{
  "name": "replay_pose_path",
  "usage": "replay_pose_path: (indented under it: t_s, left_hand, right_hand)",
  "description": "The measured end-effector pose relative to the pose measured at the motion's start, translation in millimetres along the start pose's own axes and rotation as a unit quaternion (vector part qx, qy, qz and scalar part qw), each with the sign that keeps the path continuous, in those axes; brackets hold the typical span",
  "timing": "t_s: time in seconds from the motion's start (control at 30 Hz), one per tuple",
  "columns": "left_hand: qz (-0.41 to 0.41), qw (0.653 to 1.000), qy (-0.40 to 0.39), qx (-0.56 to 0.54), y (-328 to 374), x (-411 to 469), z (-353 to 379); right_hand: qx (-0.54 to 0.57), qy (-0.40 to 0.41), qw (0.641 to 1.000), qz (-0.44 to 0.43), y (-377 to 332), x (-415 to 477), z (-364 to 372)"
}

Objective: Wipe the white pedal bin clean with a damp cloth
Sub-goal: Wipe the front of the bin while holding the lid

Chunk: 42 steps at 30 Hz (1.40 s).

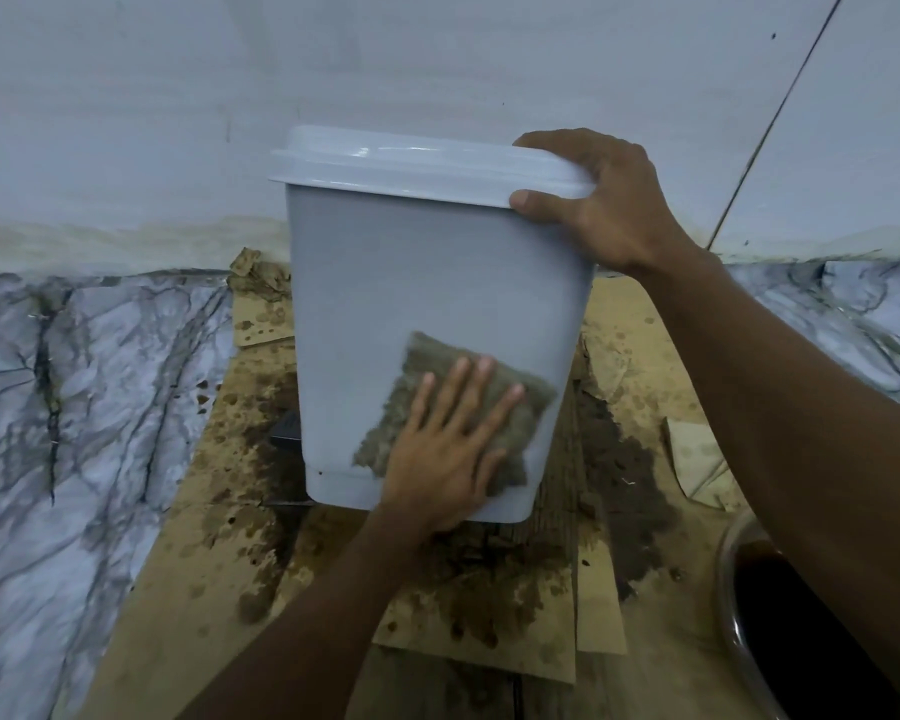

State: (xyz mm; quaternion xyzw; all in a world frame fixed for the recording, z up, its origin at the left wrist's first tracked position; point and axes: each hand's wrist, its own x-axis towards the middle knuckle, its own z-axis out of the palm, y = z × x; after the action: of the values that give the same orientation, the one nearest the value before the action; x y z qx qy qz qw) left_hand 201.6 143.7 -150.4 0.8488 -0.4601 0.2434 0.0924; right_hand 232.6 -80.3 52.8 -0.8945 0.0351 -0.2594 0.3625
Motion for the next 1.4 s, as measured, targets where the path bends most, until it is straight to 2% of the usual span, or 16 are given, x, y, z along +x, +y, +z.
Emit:
replay_pose_path:
  t_s: [0.1, 0.23, 0.3, 0.37, 0.4, 0.47, 0.53, 0.6, 0.67, 0.73, 0.8, 0.9, 1.0, 1.2, 1.27, 1.4]
  left_hand:
    - [-0.195, 0.979, 0.064, -0.019, -26, 8, -8]
    - [-0.451, 0.878, 0.124, -0.099, -13, -17, 2]
    - [-0.532, 0.818, 0.144, -0.166, 9, -23, 8]
    - [-0.564, 0.786, 0.137, -0.211, 33, -27, 14]
    - [-0.560, 0.791, 0.121, -0.214, 45, -31, 16]
    - [-0.499, 0.844, 0.076, -0.183, 65, -45, 22]
    - [-0.376, 0.915, 0.037, -0.139, 74, -55, 27]
    - [-0.246, 0.965, 0.014, -0.093, 65, -48, 27]
    - [-0.123, 0.991, 0.009, -0.049, 44, -22, 17]
    - [-0.020, 1.000, 0.015, -0.019, 15, 15, -2]
    - [0.036, 0.999, 0.025, 0.000, -19, 51, -23]
    - [0.006, 0.999, 0.045, 0.022, -64, 80, -47]
    - [-0.126, 0.987, 0.096, 0.016, -92, 77, -56]
    - [-0.362, 0.903, 0.202, -0.114, -87, 91, -62]
    - [-0.384, 0.897, 0.200, -0.084, -73, 104, -60]
    - [-0.367, 0.915, 0.163, -0.048, -39, 124, -55]
  right_hand:
    - [-0.003, 0.001, 1.000, -0.004, -1, 0, 0]
    - [-0.020, 0.001, 1.000, -0.016, -5, 0, 5]
    - [-0.020, 0.002, 1.000, -0.016, -6, 0, 6]
    - [-0.016, 0.004, 1.000, -0.013, -4, 0, 5]
    - [-0.014, 0.005, 1.000, -0.011, -3, 0, 4]
    - [-0.012, 0.006, 1.000, -0.009, -2, -1, 3]
    - [-0.013, 0.006, 1.000, -0.010, -1, -1, 2]
    - [-0.012, 0.007, 1.000, -0.012, 0, -2, 2]
    - [-0.006, 0.007, 1.000, -0.012, 0, -1, 1]
    - [0.005, 0.005, 1.000, -0.005, 2, 0, 0]
    - [0.020, 0.002, 1.000, 0.004, 5, 1, -1]
    - [0.030, -0.002, 0.999, 0.012, 6, 2, -2]
    - [0.031, -0.006, 0.999, 0.017, 1, 4, 0]
    - [0.041, -0.009, 0.999, 0.030, -1, 5, 2]
    - [0.044, -0.004, 0.999, 0.032, 0, 5, 1]
    - [0.049, 0.004, 0.998, 0.034, 4, 5, 0]
